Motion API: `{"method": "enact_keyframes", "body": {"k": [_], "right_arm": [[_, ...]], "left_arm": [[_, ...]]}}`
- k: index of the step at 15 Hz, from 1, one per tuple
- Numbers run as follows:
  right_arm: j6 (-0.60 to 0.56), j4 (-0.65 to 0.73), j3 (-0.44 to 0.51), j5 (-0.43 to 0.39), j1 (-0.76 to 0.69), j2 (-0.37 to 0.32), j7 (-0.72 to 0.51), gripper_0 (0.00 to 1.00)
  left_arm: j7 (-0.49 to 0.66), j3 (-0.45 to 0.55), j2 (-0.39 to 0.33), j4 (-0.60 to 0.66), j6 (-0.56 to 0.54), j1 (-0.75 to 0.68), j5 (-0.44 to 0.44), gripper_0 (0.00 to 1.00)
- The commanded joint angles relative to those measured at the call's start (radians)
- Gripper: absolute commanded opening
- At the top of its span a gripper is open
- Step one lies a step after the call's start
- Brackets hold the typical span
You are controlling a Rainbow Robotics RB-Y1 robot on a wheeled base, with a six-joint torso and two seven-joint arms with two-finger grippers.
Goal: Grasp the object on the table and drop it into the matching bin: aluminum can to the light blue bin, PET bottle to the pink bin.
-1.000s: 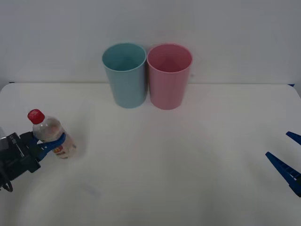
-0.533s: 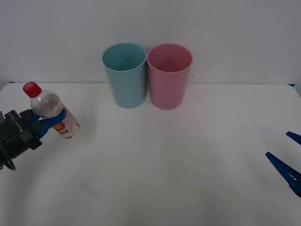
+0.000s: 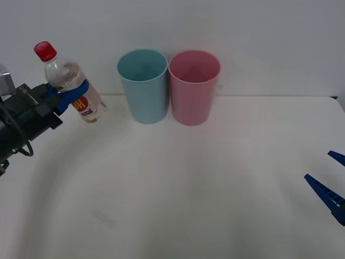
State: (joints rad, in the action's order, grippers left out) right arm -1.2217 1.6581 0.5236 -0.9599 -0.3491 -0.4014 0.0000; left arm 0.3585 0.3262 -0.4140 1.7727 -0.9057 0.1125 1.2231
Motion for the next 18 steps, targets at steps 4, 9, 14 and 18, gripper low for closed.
{"method": "enact_keyframes", "body": {"k": [4,9,14,18], "right_arm": [[0.000,0.000,0.000,0.000,0.000,0.000,0.000,1.00],[0.000,0.000,0.000,0.000,0.000,0.000,0.000,1.00],[0.000,0.000,0.000,0.000,0.000,0.000,0.000,1.00],[0.000,0.000,0.000,0.000,0.000,0.000,0.000,1.00]], "left_arm": [[0.223,-0.101,0.096,0.008,0.139,0.190,0.248,0.00],[0.425,-0.204,0.216,-0.073,0.206,0.381,0.562,0.00],[0.424,-0.251,0.256,-0.303,0.206,0.608,0.690,0.00],[0.415,-0.271,0.300,-0.493,0.246,0.765,0.765,0.00]]}}
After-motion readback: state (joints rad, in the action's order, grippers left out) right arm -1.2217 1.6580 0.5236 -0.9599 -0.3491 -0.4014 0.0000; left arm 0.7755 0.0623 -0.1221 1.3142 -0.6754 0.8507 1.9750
